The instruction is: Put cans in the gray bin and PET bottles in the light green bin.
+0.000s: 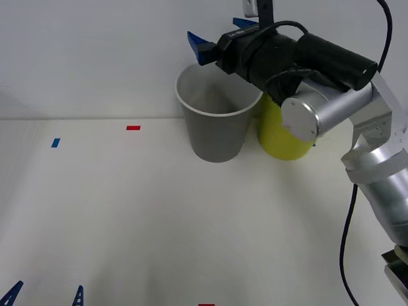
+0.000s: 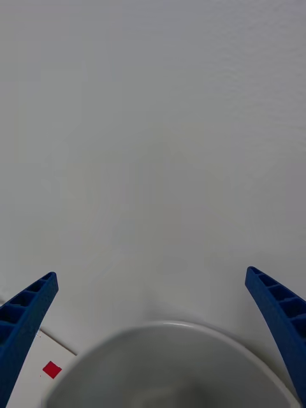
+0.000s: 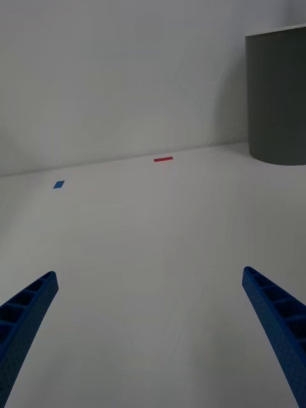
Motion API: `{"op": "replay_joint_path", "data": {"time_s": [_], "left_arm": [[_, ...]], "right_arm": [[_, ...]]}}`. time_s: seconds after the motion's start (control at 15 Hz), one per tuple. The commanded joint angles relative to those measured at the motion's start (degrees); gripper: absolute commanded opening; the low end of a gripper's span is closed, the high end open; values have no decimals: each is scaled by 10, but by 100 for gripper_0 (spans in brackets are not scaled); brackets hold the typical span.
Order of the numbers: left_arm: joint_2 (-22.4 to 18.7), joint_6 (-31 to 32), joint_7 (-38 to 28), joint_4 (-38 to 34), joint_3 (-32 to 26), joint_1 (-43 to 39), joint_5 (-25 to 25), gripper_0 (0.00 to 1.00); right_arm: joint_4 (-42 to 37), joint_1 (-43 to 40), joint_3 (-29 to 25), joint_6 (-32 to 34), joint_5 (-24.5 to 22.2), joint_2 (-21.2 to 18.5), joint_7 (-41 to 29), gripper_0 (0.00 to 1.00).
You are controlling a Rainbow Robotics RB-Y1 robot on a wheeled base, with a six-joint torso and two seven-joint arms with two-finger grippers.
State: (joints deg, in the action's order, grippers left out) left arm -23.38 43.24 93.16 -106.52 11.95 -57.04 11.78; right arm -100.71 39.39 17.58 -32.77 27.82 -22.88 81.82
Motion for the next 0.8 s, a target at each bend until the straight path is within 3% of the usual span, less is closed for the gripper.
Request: {"op": "replay_joint_path", "data": {"time_s": [0.07,0.27,0.53,0.8], "left_arm": [[0,0,0,0,0,0,0,100],[0,0,0,0,0,0,0,100],[0,0,0,0,0,0,0,100],[0,0,0,0,0,0,0,100]], "right_arm": [[-136,-42,-57,-158,12,0,-5,100],[-211,-109,-97,-172,56,-1,0,100],[-322,-217,-136,-172,59,-2,0,100],[-385,-274,-164,-172,60,26,3,100]]}}
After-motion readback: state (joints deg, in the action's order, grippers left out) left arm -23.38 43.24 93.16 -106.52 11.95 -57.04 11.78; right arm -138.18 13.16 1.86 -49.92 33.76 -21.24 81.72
